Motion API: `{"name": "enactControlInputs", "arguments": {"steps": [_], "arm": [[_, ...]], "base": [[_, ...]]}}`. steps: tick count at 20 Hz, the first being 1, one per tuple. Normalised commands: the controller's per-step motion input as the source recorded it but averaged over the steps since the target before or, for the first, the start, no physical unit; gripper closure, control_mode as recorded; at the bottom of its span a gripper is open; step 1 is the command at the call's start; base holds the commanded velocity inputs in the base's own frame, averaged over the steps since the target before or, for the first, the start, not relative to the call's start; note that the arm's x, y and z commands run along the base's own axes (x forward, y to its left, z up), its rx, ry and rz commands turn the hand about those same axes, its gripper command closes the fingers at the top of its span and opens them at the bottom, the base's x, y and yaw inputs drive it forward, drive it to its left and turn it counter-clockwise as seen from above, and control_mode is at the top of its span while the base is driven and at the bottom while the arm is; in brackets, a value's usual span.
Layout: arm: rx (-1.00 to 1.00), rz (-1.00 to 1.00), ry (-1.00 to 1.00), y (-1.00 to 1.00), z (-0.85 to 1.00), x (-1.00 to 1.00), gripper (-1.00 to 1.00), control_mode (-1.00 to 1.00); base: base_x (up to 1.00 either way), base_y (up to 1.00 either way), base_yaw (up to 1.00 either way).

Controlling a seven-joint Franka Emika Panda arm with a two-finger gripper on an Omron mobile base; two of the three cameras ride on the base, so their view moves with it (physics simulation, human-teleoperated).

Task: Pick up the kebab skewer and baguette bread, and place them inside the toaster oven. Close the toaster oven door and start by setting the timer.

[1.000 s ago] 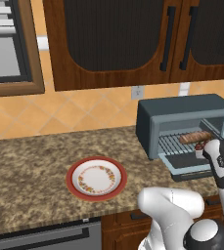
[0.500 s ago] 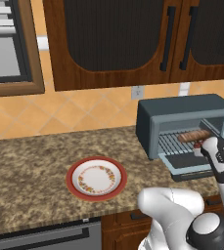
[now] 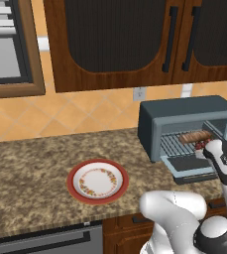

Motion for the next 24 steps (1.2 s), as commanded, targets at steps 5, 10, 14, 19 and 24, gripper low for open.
{"name": "enactControlInputs", "arguments": {"steps": [5,10,14,19,24], "arm": [[0.0,0.0,-0.06,0.0,0.0,0.24,-1.0,-1.0],[0.0,0.0,-0.01,0.0,0.0,0.22,-1.0,-1.0],[0.0,0.0,0.0,0.0,0.0,0.16,-1.0,-1.0],[0.0,0.0,0.0,0.0,0.0,0.12,-1.0,-1.0],[0.0,0.0,0.0,0.0,0.0,0.11,-1.0,-1.0]], "base": [[0.0,0.0,0.0],[0.0,0.0,0.0],[0.0,0.0,0.0],[0.0,0.0,0.0],[0.0,0.0,0.0]]}}
